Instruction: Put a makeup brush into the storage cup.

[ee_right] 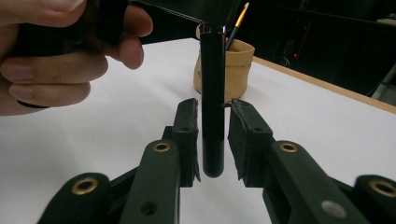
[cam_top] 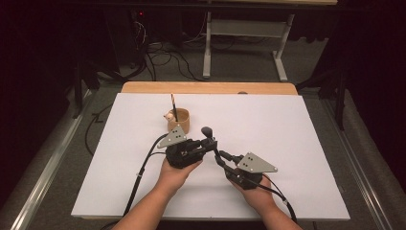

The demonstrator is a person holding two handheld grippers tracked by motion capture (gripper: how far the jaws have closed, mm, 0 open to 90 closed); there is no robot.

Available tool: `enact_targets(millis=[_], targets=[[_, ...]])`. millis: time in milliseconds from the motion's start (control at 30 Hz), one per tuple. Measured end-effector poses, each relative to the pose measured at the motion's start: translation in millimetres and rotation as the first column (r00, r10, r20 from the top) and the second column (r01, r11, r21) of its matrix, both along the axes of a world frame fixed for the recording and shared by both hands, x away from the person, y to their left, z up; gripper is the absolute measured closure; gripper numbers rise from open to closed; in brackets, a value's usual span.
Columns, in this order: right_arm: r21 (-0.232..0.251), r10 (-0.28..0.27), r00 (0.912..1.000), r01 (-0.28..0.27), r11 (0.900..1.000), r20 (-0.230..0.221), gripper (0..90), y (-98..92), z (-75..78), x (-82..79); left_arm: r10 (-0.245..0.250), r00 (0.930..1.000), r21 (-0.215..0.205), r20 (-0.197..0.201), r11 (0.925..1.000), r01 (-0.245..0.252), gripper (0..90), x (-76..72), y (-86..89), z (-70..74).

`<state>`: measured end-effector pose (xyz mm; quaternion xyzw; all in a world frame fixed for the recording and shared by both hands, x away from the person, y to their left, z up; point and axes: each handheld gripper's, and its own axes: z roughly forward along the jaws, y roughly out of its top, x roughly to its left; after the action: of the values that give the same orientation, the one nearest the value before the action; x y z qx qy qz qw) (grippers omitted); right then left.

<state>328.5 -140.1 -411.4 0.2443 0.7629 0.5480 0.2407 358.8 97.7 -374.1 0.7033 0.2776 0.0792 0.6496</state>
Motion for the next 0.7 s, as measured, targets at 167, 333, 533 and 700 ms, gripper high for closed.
enact_targets(millis=[167, 333, 533, 700], targets=[[0.008, 0.005, 1.0, -0.005, 1.0, 0.001, 68.4, -0.4, 0.1, 1.1, 0.008, 1.0, 0.002, 0.003, 1.0, -0.008, 77.9, 0.4, 1.5, 0.0], [0.013, 0.002, 1.0, -0.002, 1.0, -0.004, 66.0, -1.8, 1.1, 1.2, 0.017, 0.9999, 0.007, 0.004, 0.9998, -0.017, 77.8, 0.7, 3.8, 0.1], [0.012, -0.005, 1.0, 0.005, 1.0, -0.002, 64.2, -2.3, 1.8, 1.0, 0.029, 0.9996, 0.009, 0.003, 0.9995, -0.029, 77.8, 1.2, 6.6, -0.1], [0.023, -0.003, 1.0, 0.003, 1.0, -0.007, 62.8, -3.6, 2.6, 1.9, 0.04, 0.9992, 0.017, 0.003, 0.9991, -0.04, 77.8, 1.8, 8.5, -0.3]])
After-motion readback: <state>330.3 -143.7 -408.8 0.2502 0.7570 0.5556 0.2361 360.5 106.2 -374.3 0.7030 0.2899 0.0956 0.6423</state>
